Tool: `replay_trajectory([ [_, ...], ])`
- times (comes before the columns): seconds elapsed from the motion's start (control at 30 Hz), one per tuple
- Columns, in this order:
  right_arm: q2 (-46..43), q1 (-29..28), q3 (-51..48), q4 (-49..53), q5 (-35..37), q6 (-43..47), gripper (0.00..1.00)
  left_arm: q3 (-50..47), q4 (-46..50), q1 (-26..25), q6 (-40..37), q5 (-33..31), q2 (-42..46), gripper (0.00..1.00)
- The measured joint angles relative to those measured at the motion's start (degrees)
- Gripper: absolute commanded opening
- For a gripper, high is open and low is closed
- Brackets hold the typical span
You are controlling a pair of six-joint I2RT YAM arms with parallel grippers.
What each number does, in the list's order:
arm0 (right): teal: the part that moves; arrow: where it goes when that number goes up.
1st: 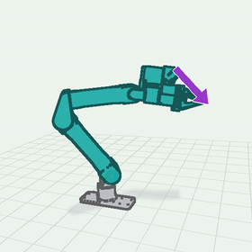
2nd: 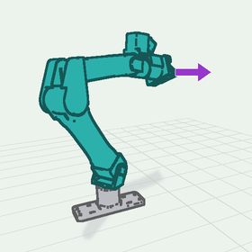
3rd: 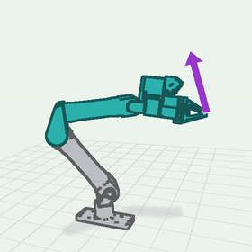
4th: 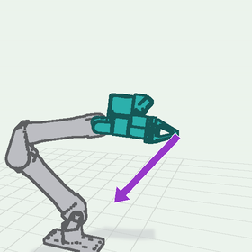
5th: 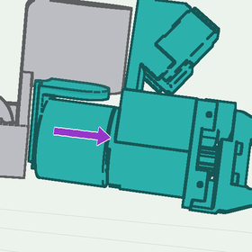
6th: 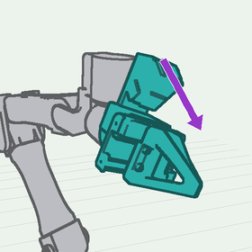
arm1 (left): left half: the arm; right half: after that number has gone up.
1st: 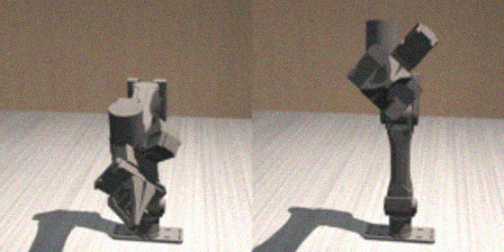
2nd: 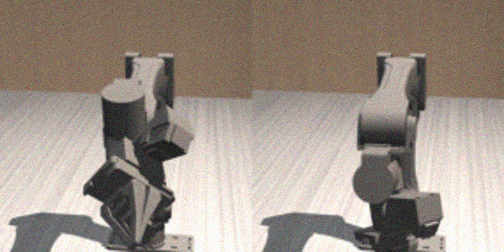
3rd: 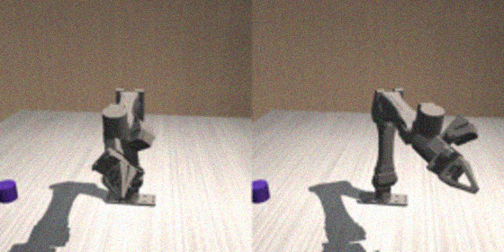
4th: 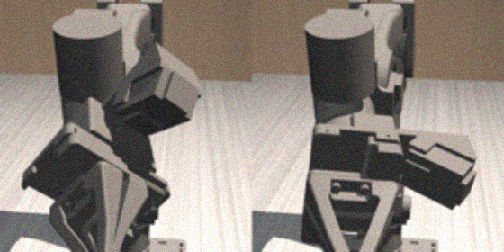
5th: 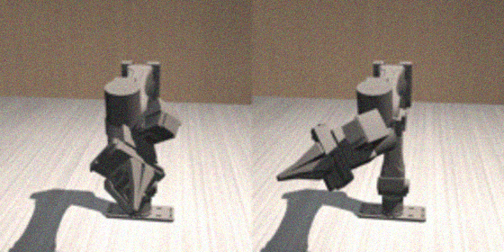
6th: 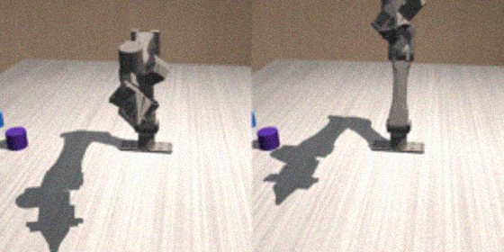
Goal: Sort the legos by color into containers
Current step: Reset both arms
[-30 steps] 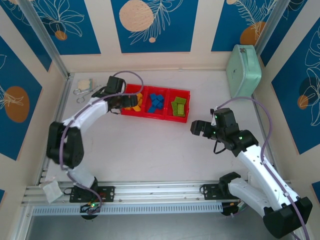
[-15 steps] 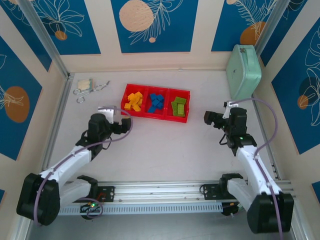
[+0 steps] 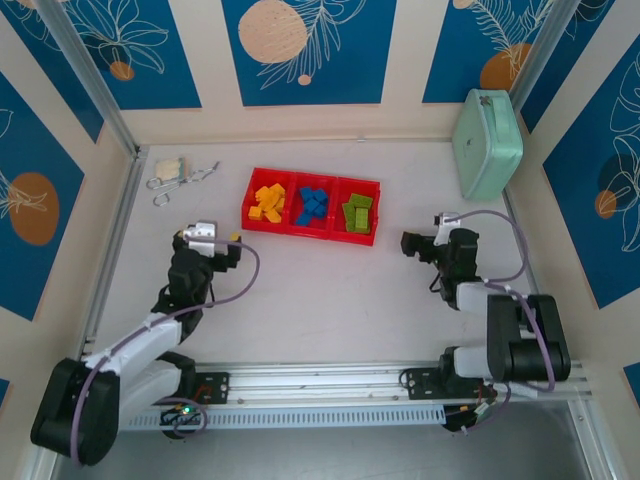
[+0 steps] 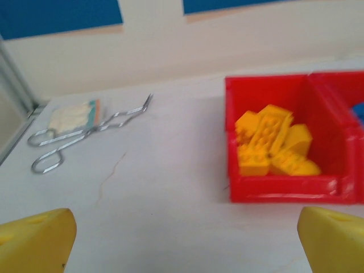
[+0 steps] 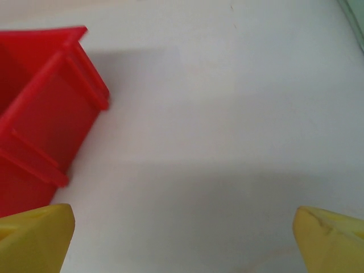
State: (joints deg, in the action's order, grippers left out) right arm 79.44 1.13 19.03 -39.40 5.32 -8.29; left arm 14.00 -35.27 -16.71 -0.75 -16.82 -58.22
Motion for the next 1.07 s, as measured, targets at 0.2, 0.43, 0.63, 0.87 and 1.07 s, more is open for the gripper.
replay_trajectory([
  [0.2, 8.13, -0.52, 0.92, -7.41, -2.84, 1.88, 0.99, -1.14, -7.80, 3.67, -1.95, 0.70, -14.64, 0.99],
  [0.43, 8.11, -0.55, 3.06, -7.78, -5.27, 3.04, 0.99, 4.72, -17.99, 8.11, -3.41, 3.15, -29.88, 0.99],
  [0.63, 8.11, -1.05, 3.43, -7.17, -3.58, 3.19, 0.99, 5.51, -17.99, 11.72, -1.92, 4.15, -31.39, 0.99],
  [0.87, 8.11, -1.66, 3.43, -7.17, -1.68, 3.21, 0.99, 5.51, -18.88, 11.72, -1.07, 4.35, -31.39, 0.99],
  [1.07, 8.11, -1.11, 3.82, -6.27, -1.88, 3.17, 0.99, 5.51, -19.19, 11.72, -1.05, 4.35, -31.39, 0.99],
])
